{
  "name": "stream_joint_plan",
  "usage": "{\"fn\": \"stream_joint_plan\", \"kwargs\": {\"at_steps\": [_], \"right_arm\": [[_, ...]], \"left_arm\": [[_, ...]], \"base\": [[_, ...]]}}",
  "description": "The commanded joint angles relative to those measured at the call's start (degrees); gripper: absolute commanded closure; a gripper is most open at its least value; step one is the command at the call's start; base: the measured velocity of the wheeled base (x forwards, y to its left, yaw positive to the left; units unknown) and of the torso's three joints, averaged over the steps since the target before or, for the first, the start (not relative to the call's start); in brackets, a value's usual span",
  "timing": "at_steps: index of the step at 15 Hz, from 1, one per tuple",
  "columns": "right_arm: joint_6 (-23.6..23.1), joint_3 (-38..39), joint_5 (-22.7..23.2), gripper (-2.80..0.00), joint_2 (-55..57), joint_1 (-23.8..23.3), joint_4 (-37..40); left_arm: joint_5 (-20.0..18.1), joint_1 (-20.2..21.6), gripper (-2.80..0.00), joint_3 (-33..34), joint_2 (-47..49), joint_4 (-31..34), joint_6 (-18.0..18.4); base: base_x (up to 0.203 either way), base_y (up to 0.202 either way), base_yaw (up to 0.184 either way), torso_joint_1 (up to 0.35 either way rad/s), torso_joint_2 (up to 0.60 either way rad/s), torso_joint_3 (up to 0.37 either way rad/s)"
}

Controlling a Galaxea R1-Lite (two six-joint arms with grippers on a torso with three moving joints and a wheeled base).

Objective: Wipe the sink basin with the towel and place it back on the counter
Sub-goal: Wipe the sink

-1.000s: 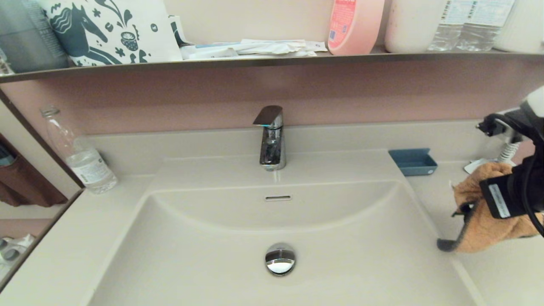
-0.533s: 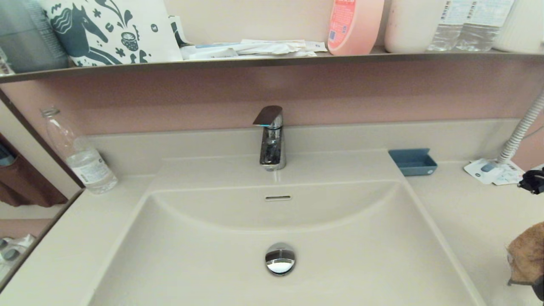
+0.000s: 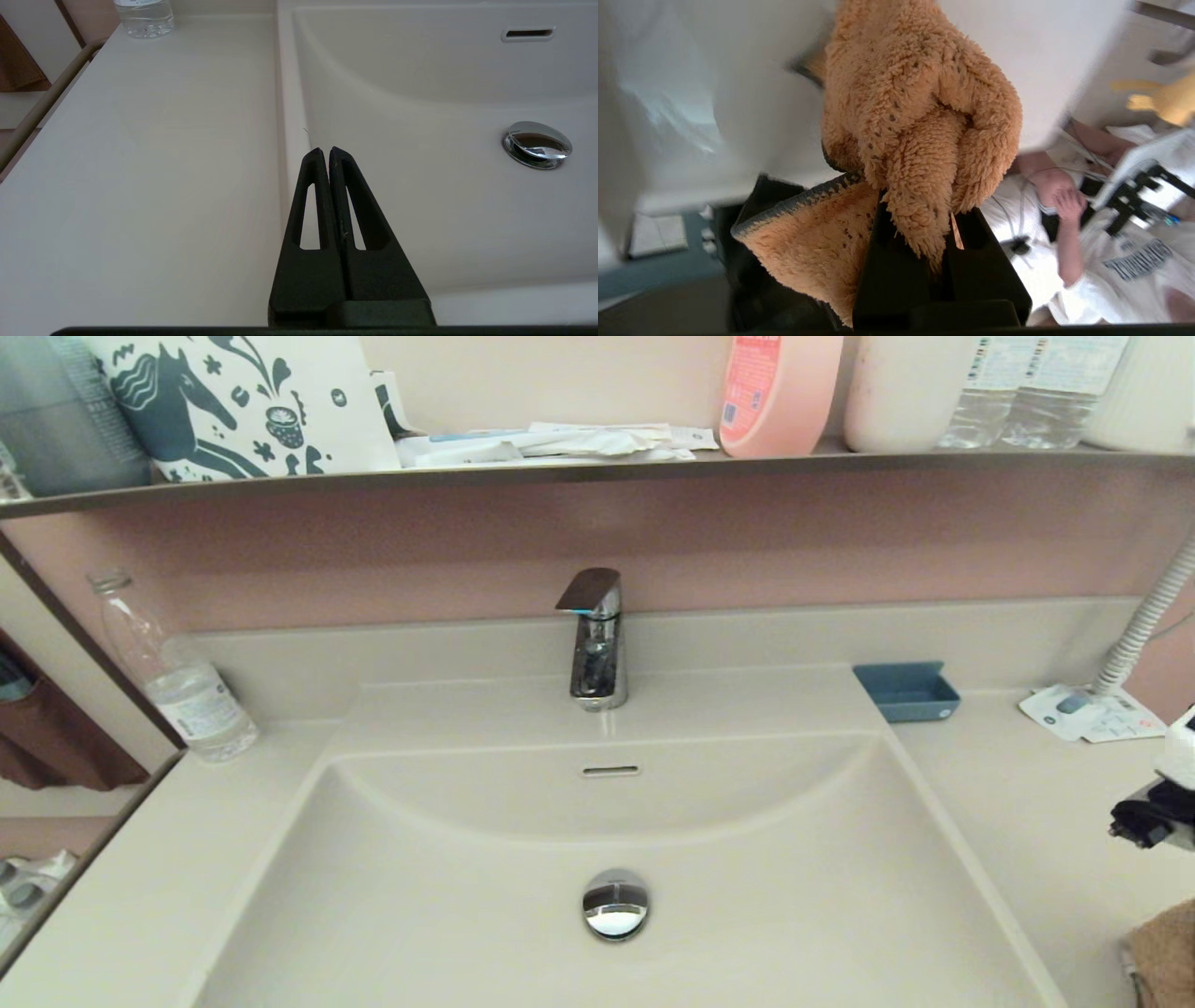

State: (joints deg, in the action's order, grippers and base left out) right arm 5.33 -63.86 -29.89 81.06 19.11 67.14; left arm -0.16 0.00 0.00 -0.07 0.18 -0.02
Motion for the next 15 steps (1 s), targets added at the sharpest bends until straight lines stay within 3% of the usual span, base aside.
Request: {"fn": "stream_joint_plan", "kwargs": {"at_steps": [1,4,6,9,11,15], "right_arm": [[0.24,5.92,0.42,0.0,0.86,1.07,-6.67],[1.3,11.99,6.68,0.0,1.35,3.21,-19.59],[1.39,13.36,8.15,0.0,1.41,2.66,-25.53],[1.28,18.07,10.13,0.0,3.3,1.56,-40.94],[0.77,18.78,11.0,0.0,5.42,-0.27,-44.22],[-5.72,18.35,13.33,0.0,7.08,-6.64,-51.66]], "left_arm": [[-0.02,0.02,0.0,0.0,0.07,-0.01,-0.02],[-0.02,0.09,0.0,0.0,0.07,-0.01,0.02],[-0.02,0.0,0.0,0.0,0.07,-0.01,-0.06],[-0.02,0.03,0.0,0.0,0.07,-0.01,-0.02],[-0.02,0.0,0.0,0.0,0.07,-0.01,0.02],[-0.02,0.0,0.0,0.0,0.07,-0.01,0.02]], "base": [[0.0,0.0,0.0,0.0,0.0,0.0],[0.0,0.0,0.0,0.0,0.0,0.0],[0.0,0.0,0.0,0.0,0.0,0.0],[0.0,0.0,0.0,0.0,0.0,0.0],[0.0,0.0,0.0,0.0,0.0,0.0],[0.0,0.0,0.0,0.0,0.0,0.0]]}}
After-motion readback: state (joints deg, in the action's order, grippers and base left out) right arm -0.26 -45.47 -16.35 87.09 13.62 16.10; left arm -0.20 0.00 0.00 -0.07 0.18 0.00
